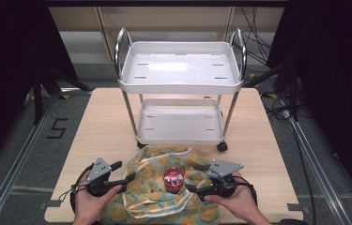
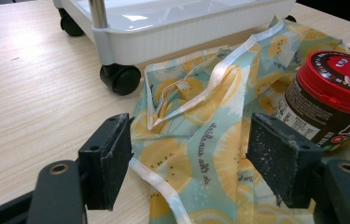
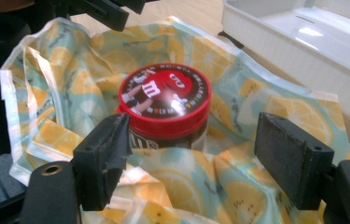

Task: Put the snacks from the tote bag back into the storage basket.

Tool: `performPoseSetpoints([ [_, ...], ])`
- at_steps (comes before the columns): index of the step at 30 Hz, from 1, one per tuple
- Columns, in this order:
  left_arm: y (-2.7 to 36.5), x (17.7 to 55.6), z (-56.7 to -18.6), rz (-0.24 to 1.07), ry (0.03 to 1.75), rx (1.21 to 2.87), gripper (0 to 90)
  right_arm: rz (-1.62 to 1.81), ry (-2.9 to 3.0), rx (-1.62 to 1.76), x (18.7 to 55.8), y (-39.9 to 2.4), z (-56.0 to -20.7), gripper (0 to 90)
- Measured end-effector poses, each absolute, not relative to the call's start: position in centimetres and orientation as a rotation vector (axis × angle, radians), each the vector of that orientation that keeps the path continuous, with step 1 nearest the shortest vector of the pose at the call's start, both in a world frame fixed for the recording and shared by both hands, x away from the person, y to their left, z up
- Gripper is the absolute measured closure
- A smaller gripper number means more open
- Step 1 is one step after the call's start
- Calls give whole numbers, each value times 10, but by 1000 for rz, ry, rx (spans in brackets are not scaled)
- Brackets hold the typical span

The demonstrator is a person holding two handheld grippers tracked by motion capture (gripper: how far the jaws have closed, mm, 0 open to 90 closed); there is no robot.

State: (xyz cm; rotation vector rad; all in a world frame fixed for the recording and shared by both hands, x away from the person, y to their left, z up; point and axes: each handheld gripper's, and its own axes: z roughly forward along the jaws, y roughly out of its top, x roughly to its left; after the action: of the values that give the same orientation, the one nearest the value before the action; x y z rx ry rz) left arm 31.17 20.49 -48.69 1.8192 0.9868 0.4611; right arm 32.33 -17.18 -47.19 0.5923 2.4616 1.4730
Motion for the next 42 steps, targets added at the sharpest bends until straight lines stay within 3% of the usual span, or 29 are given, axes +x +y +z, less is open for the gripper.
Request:
performPoseSetpoints([
  [42,203,314,-485,466,980,1820,289,1375,2660,448,348,-124,-480,244],
])
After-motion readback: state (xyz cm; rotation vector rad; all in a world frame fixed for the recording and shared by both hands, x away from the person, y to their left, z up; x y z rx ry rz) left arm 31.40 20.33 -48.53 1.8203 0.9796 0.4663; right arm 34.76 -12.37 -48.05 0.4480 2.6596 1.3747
